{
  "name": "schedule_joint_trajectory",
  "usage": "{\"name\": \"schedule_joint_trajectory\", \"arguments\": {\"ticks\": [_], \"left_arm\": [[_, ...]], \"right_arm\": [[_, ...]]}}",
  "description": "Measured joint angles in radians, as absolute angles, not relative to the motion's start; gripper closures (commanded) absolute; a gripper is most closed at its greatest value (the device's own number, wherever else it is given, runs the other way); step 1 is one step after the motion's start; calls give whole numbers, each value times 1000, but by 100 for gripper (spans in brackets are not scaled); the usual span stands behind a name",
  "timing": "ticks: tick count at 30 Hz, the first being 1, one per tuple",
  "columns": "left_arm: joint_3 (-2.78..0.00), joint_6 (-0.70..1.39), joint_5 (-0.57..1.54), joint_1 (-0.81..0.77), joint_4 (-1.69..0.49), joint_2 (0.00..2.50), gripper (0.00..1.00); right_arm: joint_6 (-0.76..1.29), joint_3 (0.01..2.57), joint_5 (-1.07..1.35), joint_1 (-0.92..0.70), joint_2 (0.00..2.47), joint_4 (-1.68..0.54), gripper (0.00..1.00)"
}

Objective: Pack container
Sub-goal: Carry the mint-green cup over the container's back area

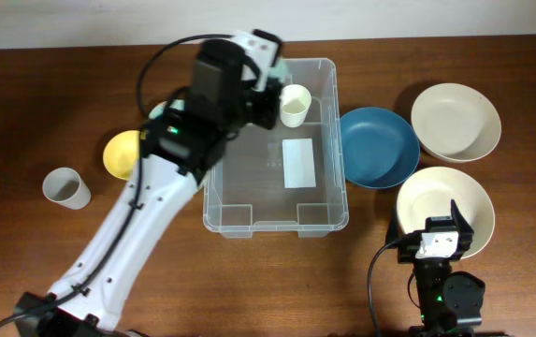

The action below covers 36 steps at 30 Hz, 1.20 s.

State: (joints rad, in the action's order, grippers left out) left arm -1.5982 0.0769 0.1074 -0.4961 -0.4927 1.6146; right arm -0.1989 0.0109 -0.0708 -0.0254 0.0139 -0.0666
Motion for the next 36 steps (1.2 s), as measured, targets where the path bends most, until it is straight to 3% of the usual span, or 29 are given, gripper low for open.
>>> {"name": "schedule_joint_trajectory", "arguments": {"ticks": [6,17,36], "left_arm": [[-1598,41,1,-574,-407,1618,99],[-1599,-17,-41,-575,-280,1793,99],[-1599,-95,-27,-575,-289,1867,99]], "right_arm": [[-199,11,-71,-25,14,-67,1],[-199,11,-71,-25,14,-67,1],[-199,11,-71,-25,14,-67,1]]}}
